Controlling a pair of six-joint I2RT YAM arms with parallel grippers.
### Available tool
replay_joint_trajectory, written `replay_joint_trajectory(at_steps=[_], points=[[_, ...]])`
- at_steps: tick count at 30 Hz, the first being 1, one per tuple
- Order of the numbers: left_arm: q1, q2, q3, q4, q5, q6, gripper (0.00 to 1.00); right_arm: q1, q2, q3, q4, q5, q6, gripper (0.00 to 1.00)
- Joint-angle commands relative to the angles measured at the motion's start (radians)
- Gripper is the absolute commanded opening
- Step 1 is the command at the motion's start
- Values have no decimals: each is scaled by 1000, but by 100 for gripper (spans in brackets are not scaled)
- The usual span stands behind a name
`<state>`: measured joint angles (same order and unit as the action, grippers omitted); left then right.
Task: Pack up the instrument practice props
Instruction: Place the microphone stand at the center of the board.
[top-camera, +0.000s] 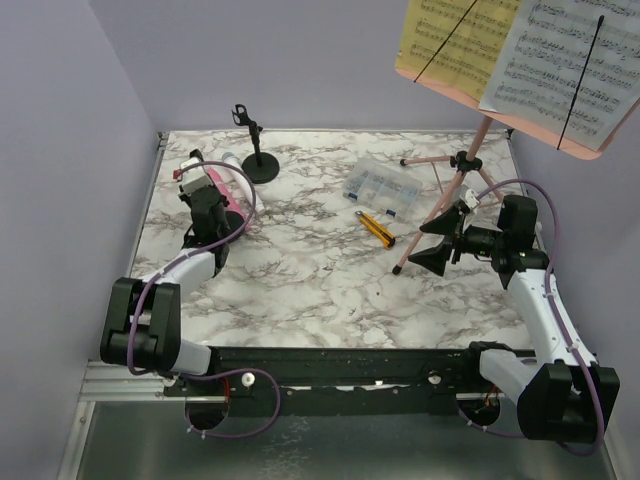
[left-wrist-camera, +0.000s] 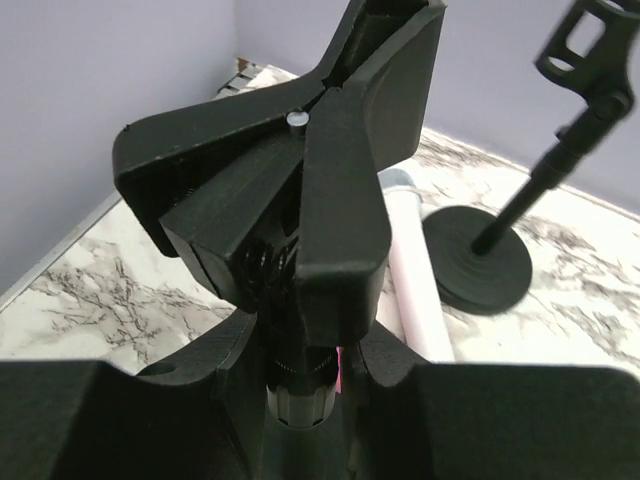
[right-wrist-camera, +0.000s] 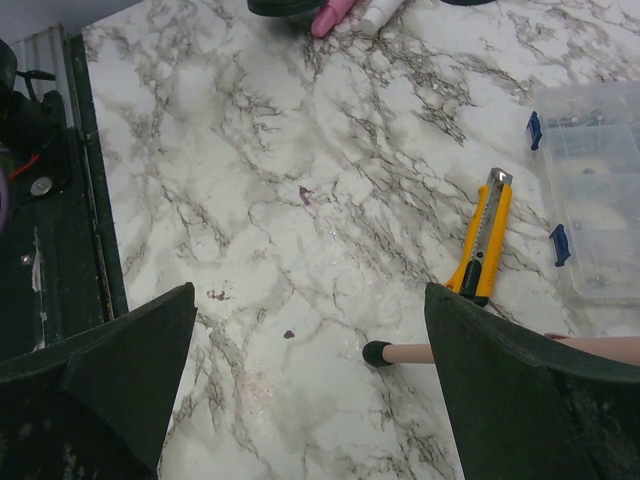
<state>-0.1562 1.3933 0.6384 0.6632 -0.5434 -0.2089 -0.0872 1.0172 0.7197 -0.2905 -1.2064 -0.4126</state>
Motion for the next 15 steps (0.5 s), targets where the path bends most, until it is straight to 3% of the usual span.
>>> replay_joint_trajectory(at_steps=[1,15], points=[[54,44,60,82,-30,-25,0,-6,-20,-9,-18,10,-13,100],[147,202,135,178,-29,59,0,-5,-19,-10,-17,8,-15,100]])
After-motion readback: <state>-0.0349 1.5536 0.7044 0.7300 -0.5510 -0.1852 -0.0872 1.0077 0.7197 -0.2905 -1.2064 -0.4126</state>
